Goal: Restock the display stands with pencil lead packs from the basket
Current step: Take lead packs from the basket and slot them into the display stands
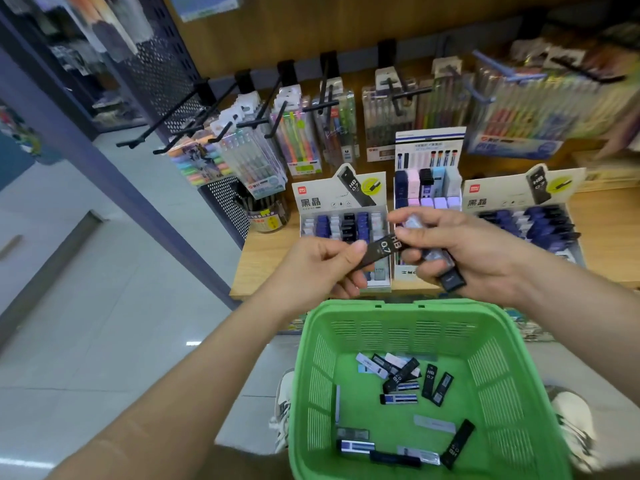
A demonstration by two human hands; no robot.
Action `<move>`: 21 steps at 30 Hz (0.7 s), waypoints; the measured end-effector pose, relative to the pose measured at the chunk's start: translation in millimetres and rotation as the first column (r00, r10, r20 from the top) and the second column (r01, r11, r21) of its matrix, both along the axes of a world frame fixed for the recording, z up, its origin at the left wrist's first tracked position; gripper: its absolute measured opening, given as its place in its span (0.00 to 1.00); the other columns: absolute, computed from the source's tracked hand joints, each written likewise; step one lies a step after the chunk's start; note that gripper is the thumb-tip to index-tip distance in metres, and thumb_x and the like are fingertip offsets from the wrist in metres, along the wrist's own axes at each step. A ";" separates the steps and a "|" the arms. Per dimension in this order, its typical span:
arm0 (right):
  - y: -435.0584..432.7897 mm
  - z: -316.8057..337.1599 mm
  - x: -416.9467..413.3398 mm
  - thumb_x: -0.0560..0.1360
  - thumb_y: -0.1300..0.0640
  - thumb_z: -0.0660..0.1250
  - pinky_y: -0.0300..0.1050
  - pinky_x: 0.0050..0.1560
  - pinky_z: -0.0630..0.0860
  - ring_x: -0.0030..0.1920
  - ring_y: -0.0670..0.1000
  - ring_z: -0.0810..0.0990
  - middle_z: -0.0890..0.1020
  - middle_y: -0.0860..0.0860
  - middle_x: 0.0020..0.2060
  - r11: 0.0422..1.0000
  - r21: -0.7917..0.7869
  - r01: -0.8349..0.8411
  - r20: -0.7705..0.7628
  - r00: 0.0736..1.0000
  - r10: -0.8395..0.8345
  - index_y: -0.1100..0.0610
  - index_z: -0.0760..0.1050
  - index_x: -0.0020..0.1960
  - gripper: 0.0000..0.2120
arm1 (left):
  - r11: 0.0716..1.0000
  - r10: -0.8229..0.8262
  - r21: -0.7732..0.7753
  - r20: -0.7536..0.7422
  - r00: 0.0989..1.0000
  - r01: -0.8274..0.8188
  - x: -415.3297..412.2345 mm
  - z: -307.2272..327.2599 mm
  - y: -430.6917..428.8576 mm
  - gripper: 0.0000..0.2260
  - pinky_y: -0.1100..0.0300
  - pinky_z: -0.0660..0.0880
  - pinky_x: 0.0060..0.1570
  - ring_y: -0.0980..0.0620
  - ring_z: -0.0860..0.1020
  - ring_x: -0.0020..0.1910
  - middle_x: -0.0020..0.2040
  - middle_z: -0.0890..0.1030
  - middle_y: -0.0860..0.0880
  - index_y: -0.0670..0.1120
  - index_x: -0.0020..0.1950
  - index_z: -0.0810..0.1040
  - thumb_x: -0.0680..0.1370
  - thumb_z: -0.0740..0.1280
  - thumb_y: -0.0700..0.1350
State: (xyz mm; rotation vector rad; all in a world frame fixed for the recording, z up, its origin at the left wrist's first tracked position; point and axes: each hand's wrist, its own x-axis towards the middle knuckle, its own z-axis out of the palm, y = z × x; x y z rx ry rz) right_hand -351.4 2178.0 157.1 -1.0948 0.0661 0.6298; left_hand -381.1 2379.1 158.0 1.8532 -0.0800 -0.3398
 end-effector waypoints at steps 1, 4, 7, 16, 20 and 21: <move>-3.1 1.1 -2.8 0.66 0.66 0.69 0.32 0.18 0.65 0.29 0.46 0.72 0.77 0.53 0.32 1.000 0.003 0.015 0.003 1.000 -0.015 0.59 0.78 0.54 0.17 | 0.999 -0.008 -0.039 -0.029 1.000 0.007 -5.2 -1.0 -3.8 0.14 0.67 0.74 0.30 0.56 0.77 0.29 0.32 0.81 0.48 0.41 0.43 0.81 0.80 0.62 0.47; -7.3 1.6 -12.6 0.64 0.67 0.70 0.31 0.19 0.65 0.28 0.46 0.73 0.79 0.53 0.30 0.995 0.018 0.096 -0.009 0.995 -0.095 0.59 0.78 0.54 0.19 | 0.983 0.010 -0.180 -0.105 0.994 -0.029 -18.0 -5.1 -18.0 0.11 0.67 0.74 0.32 0.55 0.76 0.31 0.34 0.81 0.48 0.41 0.48 0.81 0.80 0.62 0.45; -7.0 -3.4 -27.1 0.61 0.62 0.74 0.31 0.18 0.63 0.27 0.44 0.72 0.79 0.51 0.31 0.979 -0.035 0.201 -0.015 0.979 -0.202 0.60 0.79 0.53 0.20 | 0.973 -0.014 -0.230 -0.117 0.993 -0.014 -27.7 -8.9 -34.3 0.08 0.62 0.77 0.37 0.51 0.81 0.35 0.39 0.84 0.43 0.46 0.56 0.76 0.79 0.66 0.40; -20.8 -25.0 -55.3 0.70 0.61 0.73 0.33 0.19 0.64 0.26 0.44 0.70 0.77 0.54 0.34 0.970 -0.059 0.234 -0.121 0.963 -0.240 0.60 0.79 0.54 0.13 | 0.996 -0.035 -0.077 0.072 0.997 0.040 -30.3 -20.9 -70.1 0.18 0.63 0.77 0.36 0.56 0.77 0.30 0.32 0.81 0.49 0.54 0.59 0.80 0.74 0.72 0.36; -54.1 -16.4 -45.0 0.77 0.71 0.64 0.37 0.26 0.72 0.35 0.50 0.77 0.82 0.60 0.43 0.947 -0.086 0.310 -0.195 0.927 -0.321 0.63 0.72 0.62 0.15 | 0.987 0.127 -0.106 0.087 0.988 -0.118 -4.0 -16.9 -86.4 0.10 0.64 0.79 0.37 0.57 0.81 0.35 0.43 0.83 0.46 0.51 0.50 0.83 0.75 0.69 0.36; -68.8 -11.1 -41.4 0.78 0.70 0.62 0.39 0.28 0.75 0.38 0.52 0.80 0.84 0.62 0.46 0.948 -0.092 0.305 -0.189 0.929 -0.318 0.63 0.70 0.61 0.13 | 0.985 0.143 -0.113 0.077 0.987 -0.134 5.8 -16.8 -91.4 0.10 0.64 0.79 0.38 0.58 0.81 0.36 0.45 0.82 0.46 0.50 0.50 0.83 0.76 0.69 0.36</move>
